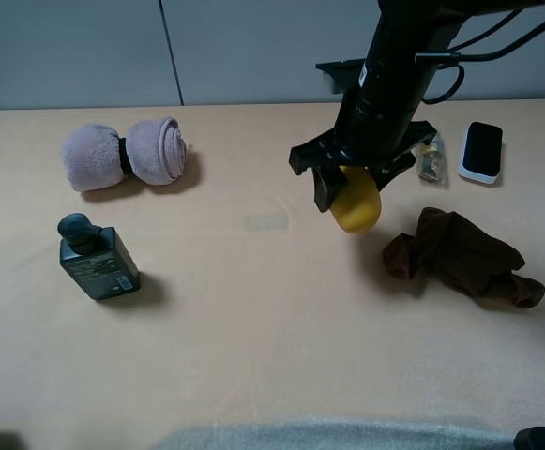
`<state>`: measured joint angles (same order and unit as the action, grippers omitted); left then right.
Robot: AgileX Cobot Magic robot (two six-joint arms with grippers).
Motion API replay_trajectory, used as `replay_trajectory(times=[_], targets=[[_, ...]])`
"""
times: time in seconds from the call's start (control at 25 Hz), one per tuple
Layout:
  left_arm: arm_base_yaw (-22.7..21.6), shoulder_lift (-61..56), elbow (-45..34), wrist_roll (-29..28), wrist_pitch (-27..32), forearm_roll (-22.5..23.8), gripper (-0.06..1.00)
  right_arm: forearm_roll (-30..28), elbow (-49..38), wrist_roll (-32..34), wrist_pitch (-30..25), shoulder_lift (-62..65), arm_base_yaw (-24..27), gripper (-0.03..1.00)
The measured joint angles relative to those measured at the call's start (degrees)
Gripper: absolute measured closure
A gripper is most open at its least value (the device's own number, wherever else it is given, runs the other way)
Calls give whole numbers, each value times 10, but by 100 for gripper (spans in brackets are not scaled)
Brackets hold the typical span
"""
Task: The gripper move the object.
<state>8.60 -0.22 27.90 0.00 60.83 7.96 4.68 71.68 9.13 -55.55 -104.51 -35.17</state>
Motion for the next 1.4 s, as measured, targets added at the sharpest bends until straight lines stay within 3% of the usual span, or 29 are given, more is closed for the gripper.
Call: replay_trajectory(times=[1.04,1.4], targets=[[0,0,0,0,0,0,1,57,-215,0,215,4,0,51],[0,0,0,0,0,0,1,60,-231,0,240,4,0,51]])
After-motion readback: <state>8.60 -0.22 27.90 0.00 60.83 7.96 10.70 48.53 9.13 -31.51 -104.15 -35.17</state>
